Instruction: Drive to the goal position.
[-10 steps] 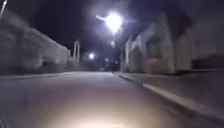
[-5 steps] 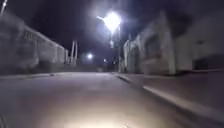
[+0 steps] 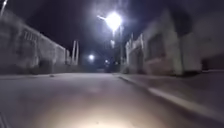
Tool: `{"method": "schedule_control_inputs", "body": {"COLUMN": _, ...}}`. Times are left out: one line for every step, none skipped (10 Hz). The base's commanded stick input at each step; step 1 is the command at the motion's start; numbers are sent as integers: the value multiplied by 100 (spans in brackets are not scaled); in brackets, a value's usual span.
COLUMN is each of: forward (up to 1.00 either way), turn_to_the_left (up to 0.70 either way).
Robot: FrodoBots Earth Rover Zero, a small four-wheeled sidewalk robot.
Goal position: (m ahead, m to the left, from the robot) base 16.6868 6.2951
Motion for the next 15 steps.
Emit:
{"method": "schedule_control_inputs", "body": {"forward": 70, "turn_to_the_left": 0}}
{"method": "schedule_control_inputs", "body": {"forward": 70, "turn_to_the_left": 0}}
{"method": "schedule_control_inputs", "body": {"forward": 70, "turn_to_the_left": 0}}
{"method": "schedule_control_inputs", "body": {"forward": 70, "turn_to_the_left": 0}}
{"method": "schedule_control_inputs", "body": {"forward": 70, "turn_to_the_left": 0}}
{"method": "schedule_control_inputs", "body": {"forward": 70, "turn_to_the_left": 0}}
{"method": "schedule_control_inputs", "body": {"forward": 70, "turn_to_the_left": 0}}
{"method": "schedule_control_inputs", "body": {"forward": 70, "turn_to_the_left": 0}}
{"method": "schedule_control_inputs", "body": {"forward": 70, "turn_to_the_left": 0}}
{"method": "schedule_control_inputs", "body": {"forward": 70, "turn_to_the_left": 0}}
{"method": "schedule_control_inputs", "body": {"forward": 70, "turn_to_the_left": 0}}
{"method": "schedule_control_inputs", "body": {"forward": 70, "turn_to_the_left": 0}}
{"method": "schedule_control_inputs", "body": {"forward": 70, "turn_to_the_left": 0}}
{"method": "schedule_control_inputs", "body": {"forward": 70, "turn_to_the_left": 0}}
{"method": "schedule_control_inputs", "body": {"forward": 70, "turn_to_the_left": 0}}
